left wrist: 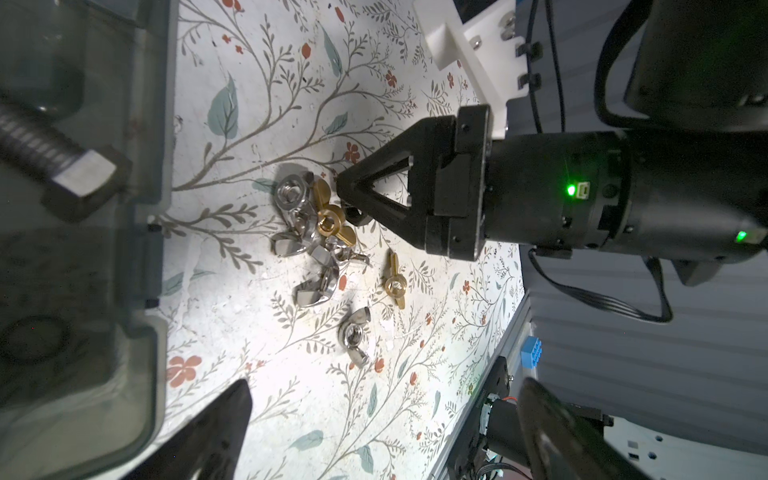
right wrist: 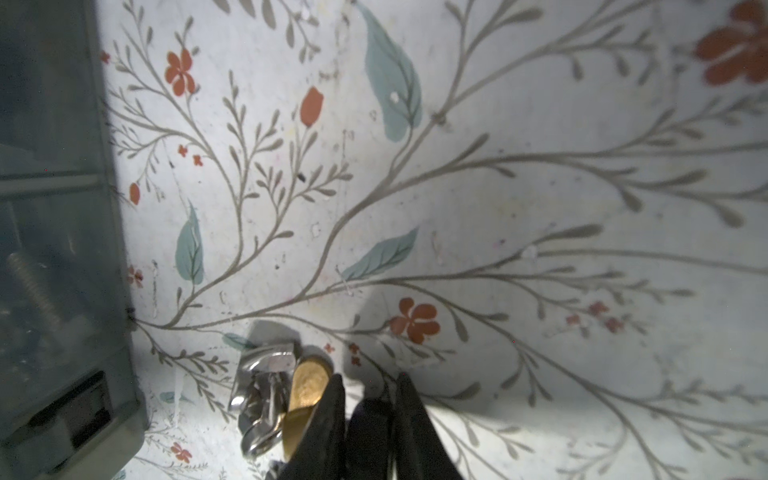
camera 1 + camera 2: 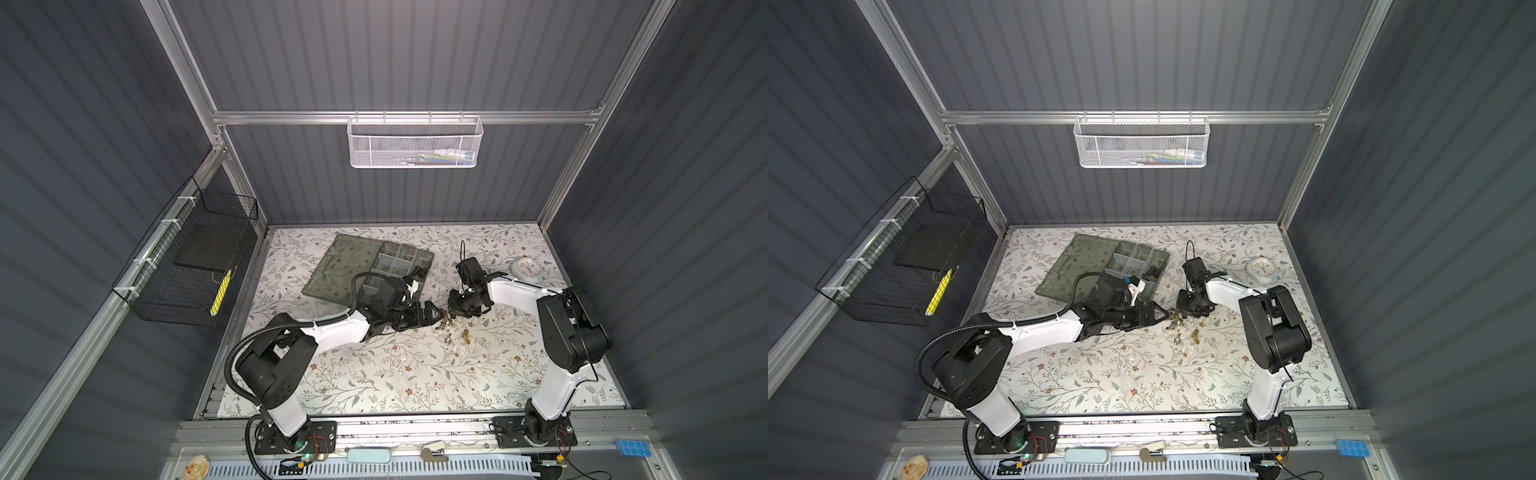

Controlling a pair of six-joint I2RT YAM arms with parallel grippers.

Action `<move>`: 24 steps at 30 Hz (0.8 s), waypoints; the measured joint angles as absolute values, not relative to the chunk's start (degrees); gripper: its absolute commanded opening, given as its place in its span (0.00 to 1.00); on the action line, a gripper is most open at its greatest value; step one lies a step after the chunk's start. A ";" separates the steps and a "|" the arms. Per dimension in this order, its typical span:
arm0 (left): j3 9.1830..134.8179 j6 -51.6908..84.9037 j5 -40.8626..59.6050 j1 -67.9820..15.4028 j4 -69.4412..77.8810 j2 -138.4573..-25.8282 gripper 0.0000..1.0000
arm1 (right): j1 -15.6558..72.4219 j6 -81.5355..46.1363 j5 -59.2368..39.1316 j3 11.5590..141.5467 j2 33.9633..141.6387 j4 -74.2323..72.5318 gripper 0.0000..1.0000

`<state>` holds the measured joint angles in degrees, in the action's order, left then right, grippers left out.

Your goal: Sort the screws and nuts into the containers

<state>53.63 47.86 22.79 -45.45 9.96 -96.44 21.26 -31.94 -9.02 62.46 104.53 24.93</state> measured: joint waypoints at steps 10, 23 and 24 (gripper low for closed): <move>53.63 47.86 22.41 -45.45 9.91 -96.44 1.00 | 21.26 -31.92 -9.04 62.26 103.96 25.76 0.15; 54.87 46.78 20.69 -45.45 6.70 -96.25 1.00 | 21.26 -32.38 -11.62 62.48 98.89 27.05 0.14; 54.92 46.65 20.49 -45.45 6.28 -96.12 1.00 | 21.26 -32.53 -12.05 62.57 98.56 27.05 0.14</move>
